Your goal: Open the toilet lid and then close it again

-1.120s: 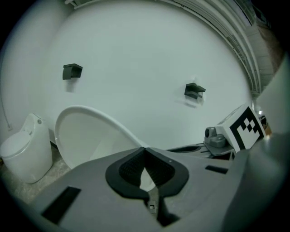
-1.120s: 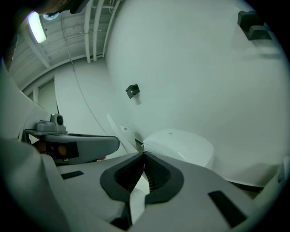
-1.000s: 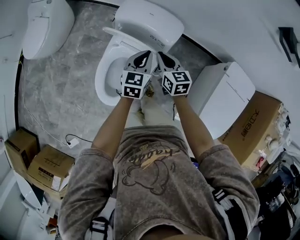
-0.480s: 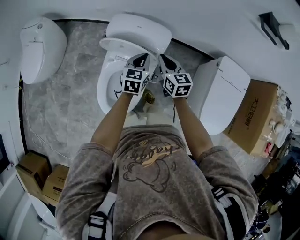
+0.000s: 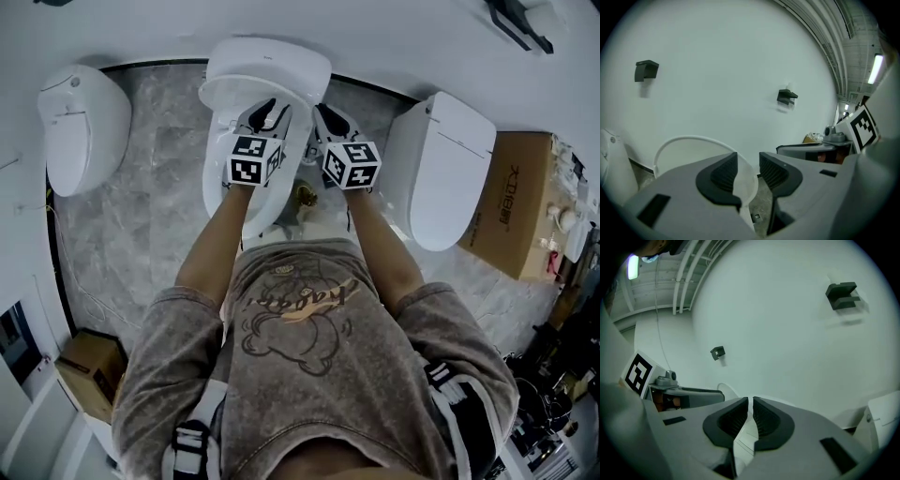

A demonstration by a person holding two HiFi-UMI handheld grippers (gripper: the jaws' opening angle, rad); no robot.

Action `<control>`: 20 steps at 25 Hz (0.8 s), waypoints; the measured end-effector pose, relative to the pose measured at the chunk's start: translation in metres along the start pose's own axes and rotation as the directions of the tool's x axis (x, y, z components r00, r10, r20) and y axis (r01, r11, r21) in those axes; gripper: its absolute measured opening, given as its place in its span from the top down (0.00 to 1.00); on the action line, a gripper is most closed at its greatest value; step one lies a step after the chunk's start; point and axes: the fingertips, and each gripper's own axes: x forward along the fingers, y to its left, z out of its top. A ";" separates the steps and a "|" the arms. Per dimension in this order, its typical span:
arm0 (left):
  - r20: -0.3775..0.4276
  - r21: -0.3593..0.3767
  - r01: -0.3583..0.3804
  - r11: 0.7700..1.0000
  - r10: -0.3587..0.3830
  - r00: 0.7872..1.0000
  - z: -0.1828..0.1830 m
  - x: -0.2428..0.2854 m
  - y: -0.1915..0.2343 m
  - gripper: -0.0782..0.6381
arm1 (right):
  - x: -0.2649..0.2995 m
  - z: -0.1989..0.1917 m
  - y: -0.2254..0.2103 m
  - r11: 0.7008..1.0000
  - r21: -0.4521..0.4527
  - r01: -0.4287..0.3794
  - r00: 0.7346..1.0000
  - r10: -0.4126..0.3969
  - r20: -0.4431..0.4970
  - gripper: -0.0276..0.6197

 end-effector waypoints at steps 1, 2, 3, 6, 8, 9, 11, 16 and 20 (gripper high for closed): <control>0.001 0.002 0.007 1.000 -0.007 1.000 0.001 -0.001 0.000 0.68 | 0.000 0.001 0.001 1.000 0.003 -0.002 1.000 0.002 0.005 0.90; 0.001 0.006 0.012 1.000 -0.012 1.000 0.003 0.000 0.000 0.65 | 0.001 0.002 0.001 1.000 0.010 -0.008 1.000 0.008 0.006 0.83; 0.002 0.012 0.015 1.000 -0.015 1.000 0.004 0.000 0.000 0.62 | 0.002 0.001 0.001 1.000 0.020 -0.018 1.000 0.018 0.004 0.69; 0.003 0.024 0.015 1.000 -0.015 1.000 0.008 0.001 0.002 0.60 | 0.005 -0.001 0.001 0.999 0.036 -0.037 0.999 0.037 -0.007 0.58; 0.005 0.039 0.004 0.999 -0.004 1.000 0.010 0.004 0.006 0.59 | 0.009 -0.004 -0.001 0.999 0.031 -0.040 0.999 0.040 -0.027 0.57; 0.005 0.048 -0.003 0.999 0.003 1.000 0.012 0.007 0.010 0.58 | 0.012 -0.006 -0.004 0.999 0.027 -0.041 0.998 0.042 -0.037 0.57; 0.006 0.065 -0.017 0.998 0.017 1.000 0.016 0.014 0.018 0.57 | 0.020 -0.007 -0.009 0.999 0.021 -0.046 0.998 0.047 -0.052 0.57; 0.008 0.106 -0.039 0.994 0.039 0.999 0.033 0.038 0.039 0.54 | 0.045 -0.003 -0.028 0.999 0.019 -0.050 0.997 0.051 -0.066 0.58; 0.025 0.139 -0.054 0.989 0.051 0.998 0.057 0.064 0.053 0.54 | 0.071 0.004 -0.039 0.997 0.025 -0.072 0.995 0.074 -0.070 0.58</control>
